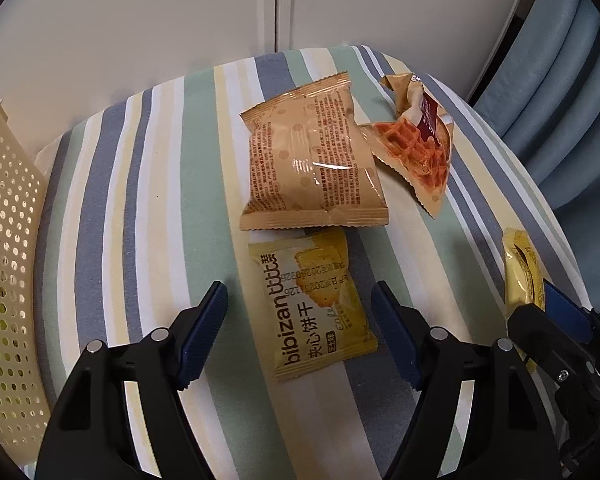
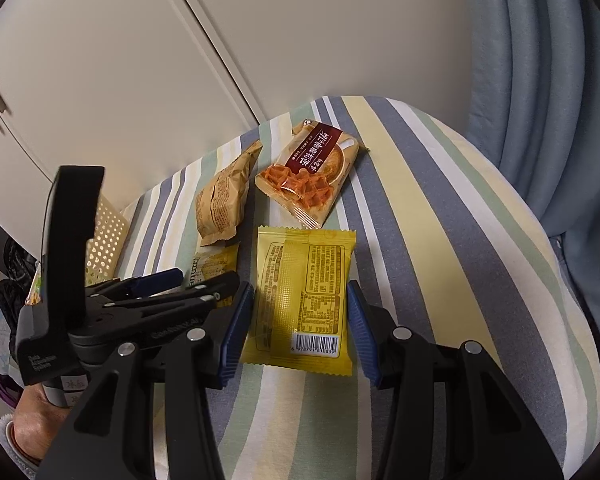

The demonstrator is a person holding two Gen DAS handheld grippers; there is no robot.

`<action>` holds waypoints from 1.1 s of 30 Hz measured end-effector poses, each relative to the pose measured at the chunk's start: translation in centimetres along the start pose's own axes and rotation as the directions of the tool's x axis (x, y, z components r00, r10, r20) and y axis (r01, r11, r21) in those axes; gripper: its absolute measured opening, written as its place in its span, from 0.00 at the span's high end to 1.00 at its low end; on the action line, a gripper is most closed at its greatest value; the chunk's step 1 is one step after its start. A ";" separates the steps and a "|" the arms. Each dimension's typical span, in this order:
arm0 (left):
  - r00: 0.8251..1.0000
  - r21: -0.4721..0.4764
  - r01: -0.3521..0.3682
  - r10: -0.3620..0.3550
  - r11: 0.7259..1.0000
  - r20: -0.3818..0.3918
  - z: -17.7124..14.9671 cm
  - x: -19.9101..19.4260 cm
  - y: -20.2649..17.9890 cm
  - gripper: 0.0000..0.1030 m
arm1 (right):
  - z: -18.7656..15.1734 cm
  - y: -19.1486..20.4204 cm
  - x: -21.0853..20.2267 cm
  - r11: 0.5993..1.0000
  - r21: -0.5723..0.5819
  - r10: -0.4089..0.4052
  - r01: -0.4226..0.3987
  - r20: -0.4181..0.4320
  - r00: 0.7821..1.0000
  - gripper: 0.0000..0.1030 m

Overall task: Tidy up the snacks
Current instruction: 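Reach the left tool to the yellow bibizan pack and grasp it, then carry the bibizan pack into the basket and open the left tool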

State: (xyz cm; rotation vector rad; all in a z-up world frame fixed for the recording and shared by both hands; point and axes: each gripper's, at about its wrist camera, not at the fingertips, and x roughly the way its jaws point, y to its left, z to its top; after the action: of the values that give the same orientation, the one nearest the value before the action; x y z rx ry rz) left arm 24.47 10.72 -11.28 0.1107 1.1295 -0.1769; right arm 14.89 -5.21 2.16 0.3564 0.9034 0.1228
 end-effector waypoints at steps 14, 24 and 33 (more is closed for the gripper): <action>1.000 0.065 -0.026 0.026 0.998 0.005 0.9 0.6 -1.6 0.50 | -0.2 -0.3 -0.4 1.000 0.011 0.017 -0.017 0.008 1.000 0.54; 0.995 0.049 -0.038 0.034 0.998 0.091 -0.8 -2.8 -0.3 0.50 | -0.2 -0.1 -0.3 1.000 0.009 0.018 -0.018 0.009 1.000 0.54; 0.981 -0.009 -0.036 0.037 0.999 0.189 -1.9 -7.1 2.1 0.50 | -0.2 -0.1 -0.2 1.000 0.010 0.026 -0.027 0.010 1.000 0.54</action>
State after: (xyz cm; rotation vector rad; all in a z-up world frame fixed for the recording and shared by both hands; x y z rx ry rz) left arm 20.27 13.72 -5.60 0.1075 0.9379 -0.1489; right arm 14.60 -5.27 2.19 0.3780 0.8903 0.1410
